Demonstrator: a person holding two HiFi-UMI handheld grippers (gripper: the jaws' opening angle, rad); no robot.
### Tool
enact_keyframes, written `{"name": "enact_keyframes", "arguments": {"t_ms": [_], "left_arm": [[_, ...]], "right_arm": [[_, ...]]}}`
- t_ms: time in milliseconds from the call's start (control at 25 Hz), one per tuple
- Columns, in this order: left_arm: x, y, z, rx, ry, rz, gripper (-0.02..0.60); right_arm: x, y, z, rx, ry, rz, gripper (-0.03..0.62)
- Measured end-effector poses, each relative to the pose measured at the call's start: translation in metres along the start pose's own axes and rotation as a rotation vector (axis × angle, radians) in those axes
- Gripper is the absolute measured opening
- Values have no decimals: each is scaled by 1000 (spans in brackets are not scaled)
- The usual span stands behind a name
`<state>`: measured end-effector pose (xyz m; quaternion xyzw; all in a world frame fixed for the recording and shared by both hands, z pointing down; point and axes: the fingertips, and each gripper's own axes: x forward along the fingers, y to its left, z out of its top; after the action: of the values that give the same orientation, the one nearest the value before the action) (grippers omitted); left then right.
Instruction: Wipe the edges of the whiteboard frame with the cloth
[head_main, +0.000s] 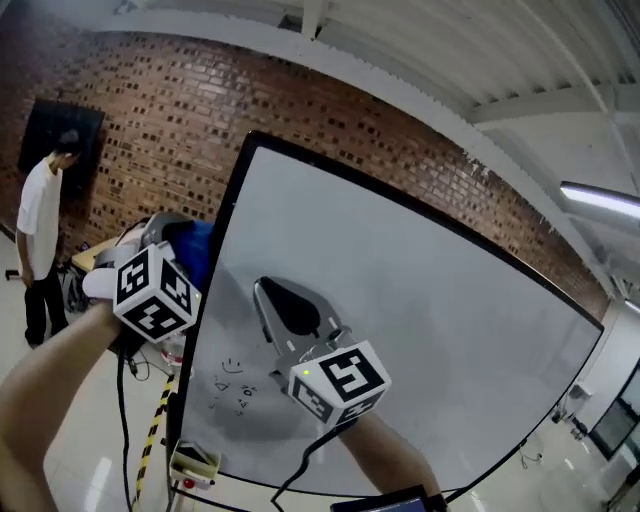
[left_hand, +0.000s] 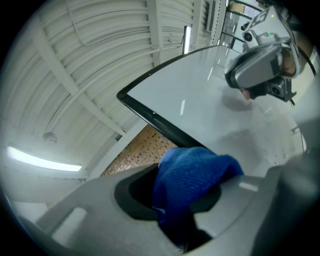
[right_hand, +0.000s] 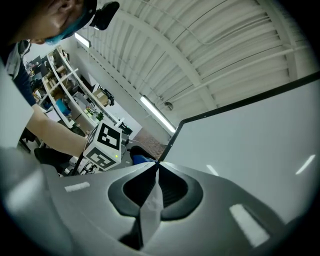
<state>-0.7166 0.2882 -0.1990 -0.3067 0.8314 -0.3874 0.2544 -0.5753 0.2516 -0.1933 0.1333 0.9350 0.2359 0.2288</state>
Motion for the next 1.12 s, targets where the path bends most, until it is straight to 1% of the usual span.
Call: {"name": "enact_keyframes", "arguments": {"t_ms": [40, 120, 160, 200, 320, 440, 520, 680, 800, 880, 960, 1120], "left_arm": [[-1, 3, 2, -2, -6, -8, 103], [-12, 3, -27, -10, 32, -42, 103], [-14, 4, -36, -22, 38, -51, 103], [-11, 3, -37, -40, 29, -52, 103], [3, 1, -18, -91, -3, -41, 103], [5, 9, 6, -115, -15, -25, 103], [5, 20, 16, -108, -20, -12, 103], [9, 42, 16, -83, -21, 16, 103], [13, 52, 30, -85, -17, 28, 103], [20, 64, 40, -78, -21, 47, 103], [25, 80, 45, -74, -26, 68, 103], [26, 95, 49, -103, -24, 80, 103]], "right_arm": [[0, -2, 5, -7, 16, -2, 26], [13, 15, 5, 26, 44, 24, 26], [19, 18, 7, 31, 56, 32, 25], [22, 14, 11, 23, 67, 32, 25], [18, -10, 30, -11, 90, 38, 25], [9, -28, 54, -22, 84, 35, 23], [9, -33, 67, -36, 67, 27, 22], [23, -33, 73, -69, 52, 10, 21], [25, -43, 81, -77, 53, 7, 20], [30, -52, 87, -82, 33, 0, 20], [37, -58, 93, -78, 10, -9, 20], [42, -63, 100, -46, -11, -13, 18]]}}
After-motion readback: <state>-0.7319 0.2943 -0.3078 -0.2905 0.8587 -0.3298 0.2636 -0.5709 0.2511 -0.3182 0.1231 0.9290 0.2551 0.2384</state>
